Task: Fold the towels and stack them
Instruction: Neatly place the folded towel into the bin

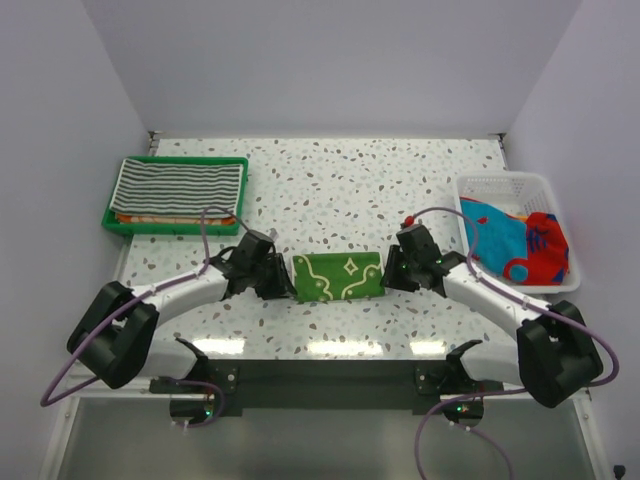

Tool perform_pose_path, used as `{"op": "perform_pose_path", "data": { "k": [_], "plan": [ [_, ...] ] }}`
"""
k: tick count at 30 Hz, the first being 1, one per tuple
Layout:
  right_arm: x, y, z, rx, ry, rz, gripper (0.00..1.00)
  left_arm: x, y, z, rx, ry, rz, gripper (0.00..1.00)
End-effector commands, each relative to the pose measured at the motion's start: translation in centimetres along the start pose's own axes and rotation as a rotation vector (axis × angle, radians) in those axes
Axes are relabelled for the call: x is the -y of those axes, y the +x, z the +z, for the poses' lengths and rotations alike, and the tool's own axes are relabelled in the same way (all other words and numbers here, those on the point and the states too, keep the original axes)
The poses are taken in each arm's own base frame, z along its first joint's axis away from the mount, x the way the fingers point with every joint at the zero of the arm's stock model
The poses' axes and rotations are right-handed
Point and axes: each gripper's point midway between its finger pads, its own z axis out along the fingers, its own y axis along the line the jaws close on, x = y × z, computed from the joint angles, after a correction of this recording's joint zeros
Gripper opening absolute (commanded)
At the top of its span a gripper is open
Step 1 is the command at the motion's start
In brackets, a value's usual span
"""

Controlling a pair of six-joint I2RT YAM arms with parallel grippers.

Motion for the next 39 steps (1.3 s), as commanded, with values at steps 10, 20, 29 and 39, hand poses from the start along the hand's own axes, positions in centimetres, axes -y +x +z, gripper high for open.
{"op": "perform_pose_path", "data": {
  "k": [10, 20, 29, 39],
  "plan": [
    [1.4, 1.6, 1.8, -0.030, 0.020, 0.019, 0.14, -0.9, -1.0, 1.1, 0.036, -0.059, 0.010, 0.04],
    [2.0, 0.2, 0.9, -0.005, 0.068, -0.069, 0.09, -2.3, 0.1, 1.7, 0.008, -0.096, -0.014, 0.18],
    [-0.9, -3.6, -3.8, 0.043, 0.032, -0.198, 0.32, 0.4, -2.1, -2.0, 0.093, -0.038, 0.025, 0.53],
    [-12.2, -3.1, -3.4, 0.050, -0.046, -0.420, 0.57, -5.3, -9.1, -6.1, 0.237, -0.121, -0.002, 0.96]
  ]
}}
